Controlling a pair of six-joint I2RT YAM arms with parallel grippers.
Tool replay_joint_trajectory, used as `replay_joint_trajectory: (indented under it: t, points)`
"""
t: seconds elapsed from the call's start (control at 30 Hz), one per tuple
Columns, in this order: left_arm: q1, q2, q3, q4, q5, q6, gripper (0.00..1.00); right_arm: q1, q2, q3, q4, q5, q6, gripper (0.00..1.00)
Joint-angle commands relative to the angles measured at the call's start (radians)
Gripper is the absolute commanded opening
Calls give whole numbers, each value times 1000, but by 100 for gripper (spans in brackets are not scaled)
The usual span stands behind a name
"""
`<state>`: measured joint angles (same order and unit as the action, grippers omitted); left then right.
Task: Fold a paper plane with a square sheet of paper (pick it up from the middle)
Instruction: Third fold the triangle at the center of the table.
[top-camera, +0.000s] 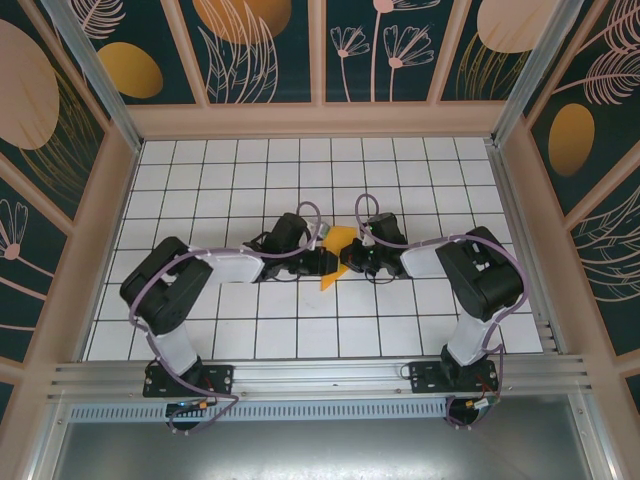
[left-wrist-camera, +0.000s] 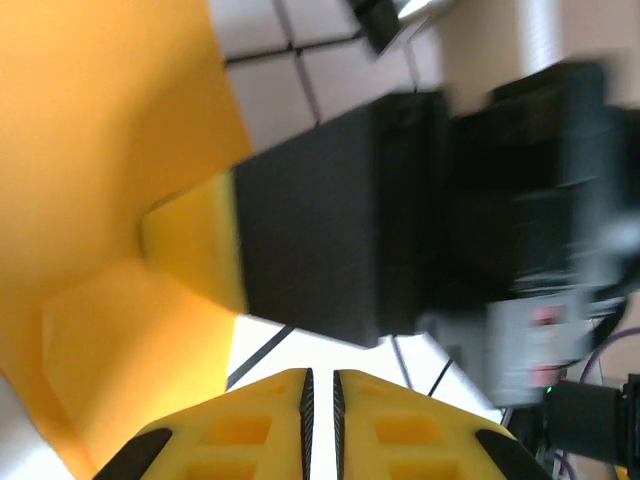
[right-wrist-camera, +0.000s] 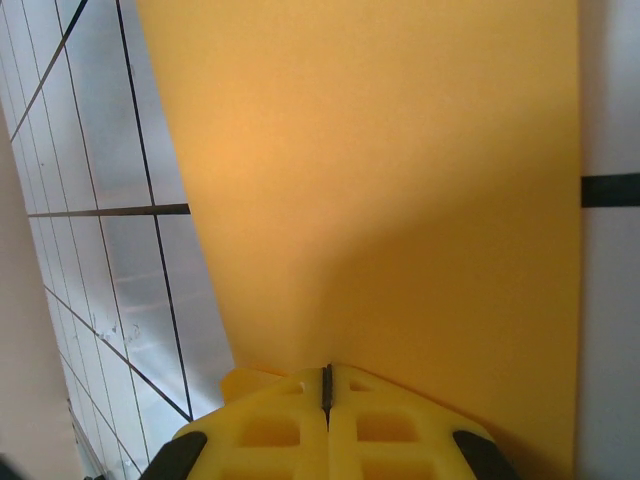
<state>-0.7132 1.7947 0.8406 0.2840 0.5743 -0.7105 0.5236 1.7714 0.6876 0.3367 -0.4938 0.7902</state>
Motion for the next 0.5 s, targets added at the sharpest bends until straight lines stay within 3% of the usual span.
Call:
replay_joint_trajectory:
  t: [0.0, 0.23, 0.47]
  points:
    - [0, 60, 14, -11, 85, -10, 17, 6, 45, -4, -89, 83, -29, 0]
    - [-1, 110, 32, -156, 11, 40, 16, 6, 46, 0, -105, 92, -34, 0]
    - [0, 81, -52, -174, -4, 37, 15, 5, 47, 8, -140, 113, -52, 0]
